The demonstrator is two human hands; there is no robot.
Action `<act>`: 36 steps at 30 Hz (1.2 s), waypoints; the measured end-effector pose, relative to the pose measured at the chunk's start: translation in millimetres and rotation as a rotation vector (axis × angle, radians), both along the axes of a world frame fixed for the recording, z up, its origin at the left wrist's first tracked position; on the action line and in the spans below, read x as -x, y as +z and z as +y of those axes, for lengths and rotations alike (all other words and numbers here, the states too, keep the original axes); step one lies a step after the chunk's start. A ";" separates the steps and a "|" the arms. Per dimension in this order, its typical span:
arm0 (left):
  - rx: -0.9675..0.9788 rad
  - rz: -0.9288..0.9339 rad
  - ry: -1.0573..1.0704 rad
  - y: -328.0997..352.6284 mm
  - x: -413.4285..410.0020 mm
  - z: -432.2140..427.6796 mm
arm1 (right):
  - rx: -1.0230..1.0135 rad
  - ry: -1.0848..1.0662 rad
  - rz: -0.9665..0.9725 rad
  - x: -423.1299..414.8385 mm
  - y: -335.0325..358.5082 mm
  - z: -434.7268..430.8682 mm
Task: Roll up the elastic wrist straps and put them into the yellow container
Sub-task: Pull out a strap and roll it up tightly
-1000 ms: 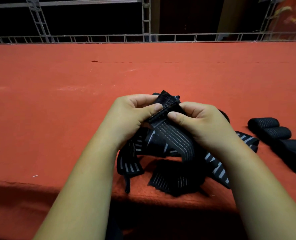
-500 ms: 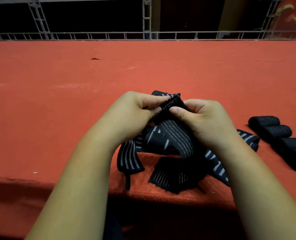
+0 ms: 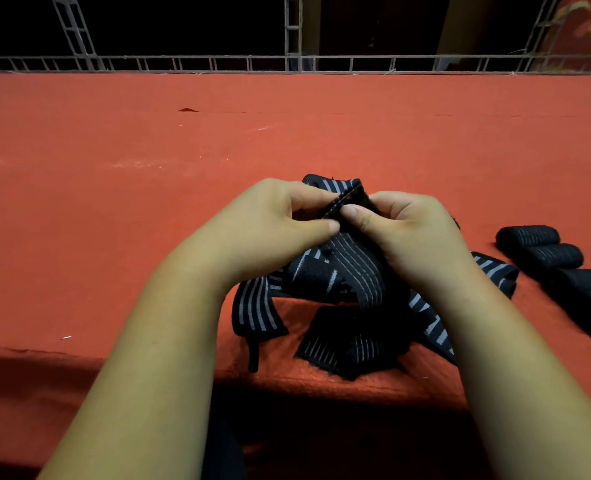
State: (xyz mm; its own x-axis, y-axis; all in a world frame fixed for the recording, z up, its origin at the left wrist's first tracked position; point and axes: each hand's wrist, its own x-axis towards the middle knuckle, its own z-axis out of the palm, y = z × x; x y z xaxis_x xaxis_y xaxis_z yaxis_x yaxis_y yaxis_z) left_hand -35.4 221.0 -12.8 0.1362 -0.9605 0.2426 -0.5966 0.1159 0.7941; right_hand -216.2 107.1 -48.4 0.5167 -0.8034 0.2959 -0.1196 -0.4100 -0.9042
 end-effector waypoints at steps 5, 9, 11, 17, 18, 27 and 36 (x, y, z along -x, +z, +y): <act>-0.010 -0.038 0.008 1.0 1.2 2.1 | 0.081 -0.073 0.000 -1.5 -5.0 -3.7; -0.001 -0.001 0.011 3.0 2.0 5.0 | 0.188 -0.059 -0.036 -2.0 -4.0 -2.2; 0.063 0.050 0.048 6.2 4.2 5.5 | 0.257 -0.096 -0.076 -1.1 0.0 2.0; 0.302 0.367 0.175 30.4 16.0 12.0 | 0.299 -0.182 -0.189 12.1 34.9 22.9; 0.305 0.431 0.150 34.5 18.5 14.0 | 0.263 -0.168 -0.223 14.1 40.1 25.6; 0.344 0.629 -0.040 90.6 42.6 45.3 | 0.129 -0.107 -0.422 38.8 109.7 72.4; 0.460 0.766 0.005 138.8 76.8 57.2 | 0.081 -0.105 -0.476 43.2 156.5 99.7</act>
